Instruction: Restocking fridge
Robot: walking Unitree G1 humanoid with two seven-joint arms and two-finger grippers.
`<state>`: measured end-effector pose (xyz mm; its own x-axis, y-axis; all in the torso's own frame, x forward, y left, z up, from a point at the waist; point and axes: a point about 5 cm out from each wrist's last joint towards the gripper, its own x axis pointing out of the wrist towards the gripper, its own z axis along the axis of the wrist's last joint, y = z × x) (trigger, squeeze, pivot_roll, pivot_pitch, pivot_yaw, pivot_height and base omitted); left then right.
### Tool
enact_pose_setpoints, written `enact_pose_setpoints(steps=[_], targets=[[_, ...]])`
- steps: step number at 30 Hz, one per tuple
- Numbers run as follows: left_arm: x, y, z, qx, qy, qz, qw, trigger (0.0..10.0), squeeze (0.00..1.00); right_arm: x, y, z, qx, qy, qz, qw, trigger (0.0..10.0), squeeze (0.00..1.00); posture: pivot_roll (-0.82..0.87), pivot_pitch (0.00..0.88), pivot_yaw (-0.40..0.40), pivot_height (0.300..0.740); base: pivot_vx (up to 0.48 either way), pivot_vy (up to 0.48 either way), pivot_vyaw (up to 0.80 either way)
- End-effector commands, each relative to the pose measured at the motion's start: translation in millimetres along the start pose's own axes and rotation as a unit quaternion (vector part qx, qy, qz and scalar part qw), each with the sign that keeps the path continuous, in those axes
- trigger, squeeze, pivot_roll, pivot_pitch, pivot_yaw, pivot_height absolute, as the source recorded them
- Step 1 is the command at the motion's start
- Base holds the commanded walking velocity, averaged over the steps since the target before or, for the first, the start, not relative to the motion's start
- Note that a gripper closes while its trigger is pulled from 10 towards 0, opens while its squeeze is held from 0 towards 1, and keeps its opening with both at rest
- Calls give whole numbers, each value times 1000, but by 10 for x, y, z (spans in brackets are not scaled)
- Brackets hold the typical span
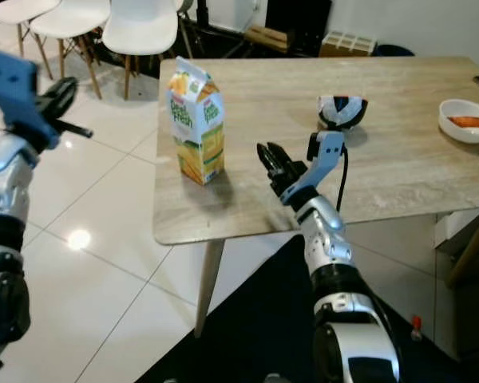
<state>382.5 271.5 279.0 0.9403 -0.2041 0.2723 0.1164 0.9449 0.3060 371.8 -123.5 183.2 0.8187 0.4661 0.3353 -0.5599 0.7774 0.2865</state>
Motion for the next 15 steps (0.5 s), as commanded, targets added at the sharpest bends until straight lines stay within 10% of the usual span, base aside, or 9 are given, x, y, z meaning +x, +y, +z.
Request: enact_pose_setpoints(steps=[1,15], targets=[[28,-22,-29,-8,11,-4,1000,10000,0,-23,-26,-23,-1,2,-8,1000,10000,0,-73,144,-46,740,0,0,0],[398,-716,-5,-85,31,-129,987,10000,0,-79,-73,-19,-7,-3,-26,1000,10000,0,-109,166,-27,740,0,0,0]])
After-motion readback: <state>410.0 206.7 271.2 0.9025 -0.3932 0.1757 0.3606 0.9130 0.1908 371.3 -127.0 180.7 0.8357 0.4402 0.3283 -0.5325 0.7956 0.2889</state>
